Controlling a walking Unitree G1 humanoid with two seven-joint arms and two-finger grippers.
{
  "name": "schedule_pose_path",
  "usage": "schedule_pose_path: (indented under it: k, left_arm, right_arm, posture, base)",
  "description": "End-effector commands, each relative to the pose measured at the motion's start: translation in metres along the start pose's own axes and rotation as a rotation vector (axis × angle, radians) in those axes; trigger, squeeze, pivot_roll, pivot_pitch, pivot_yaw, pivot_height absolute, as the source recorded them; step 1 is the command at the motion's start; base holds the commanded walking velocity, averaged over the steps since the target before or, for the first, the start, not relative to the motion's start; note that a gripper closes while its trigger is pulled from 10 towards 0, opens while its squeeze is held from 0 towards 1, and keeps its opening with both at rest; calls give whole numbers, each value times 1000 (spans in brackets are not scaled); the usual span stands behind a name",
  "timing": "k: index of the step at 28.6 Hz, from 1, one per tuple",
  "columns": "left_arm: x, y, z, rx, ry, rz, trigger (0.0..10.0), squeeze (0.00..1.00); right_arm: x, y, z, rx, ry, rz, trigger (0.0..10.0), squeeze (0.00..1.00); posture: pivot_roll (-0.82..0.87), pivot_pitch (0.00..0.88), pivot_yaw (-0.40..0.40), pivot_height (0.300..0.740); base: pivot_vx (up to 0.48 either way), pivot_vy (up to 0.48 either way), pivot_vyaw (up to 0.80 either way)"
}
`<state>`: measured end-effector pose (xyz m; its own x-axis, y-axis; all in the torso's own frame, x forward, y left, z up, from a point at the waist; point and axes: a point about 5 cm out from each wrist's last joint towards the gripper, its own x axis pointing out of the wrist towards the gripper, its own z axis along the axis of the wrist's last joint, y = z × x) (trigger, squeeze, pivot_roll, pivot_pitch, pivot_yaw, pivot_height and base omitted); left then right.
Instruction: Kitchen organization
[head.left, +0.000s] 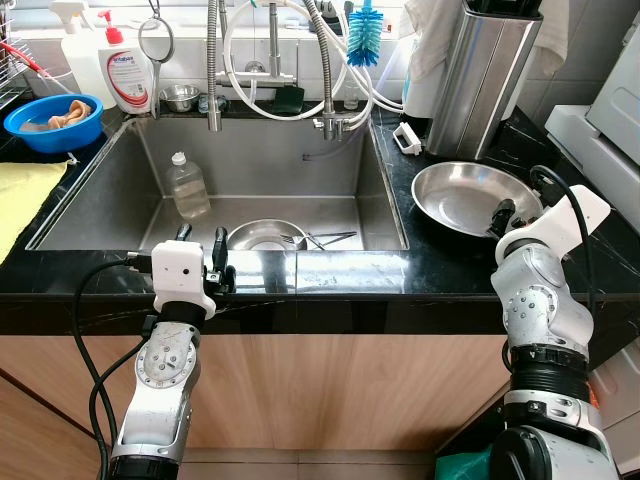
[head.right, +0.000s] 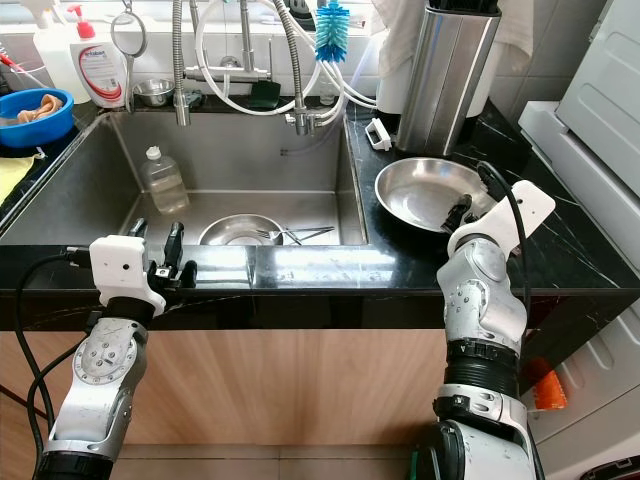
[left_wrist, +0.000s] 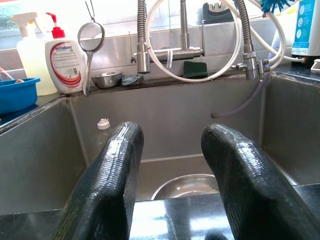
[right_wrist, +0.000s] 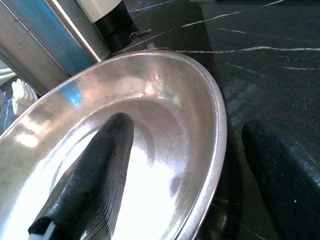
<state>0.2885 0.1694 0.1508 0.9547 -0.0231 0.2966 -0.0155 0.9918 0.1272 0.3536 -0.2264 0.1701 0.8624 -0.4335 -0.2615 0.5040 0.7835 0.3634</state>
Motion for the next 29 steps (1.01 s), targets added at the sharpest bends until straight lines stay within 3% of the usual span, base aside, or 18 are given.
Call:
schedule_pose_path:
  k: [1, 29]
  left_arm:
    - [-4, 2, -8, 11, 50, -2, 10000, 0]
    - [-3, 0, -8, 7, 50, -4, 10000, 0]
  right_arm:
    - [1, 1, 0, -27, 16, -10, 0, 0]
    - [1, 7, 5, -1, -7, 12, 0, 0]
  posture:
    - [-71, 0, -26, 706]
    - [-72, 0, -31, 706]
  base:
    - [0, 0, 0]
    - [0, 0, 0]
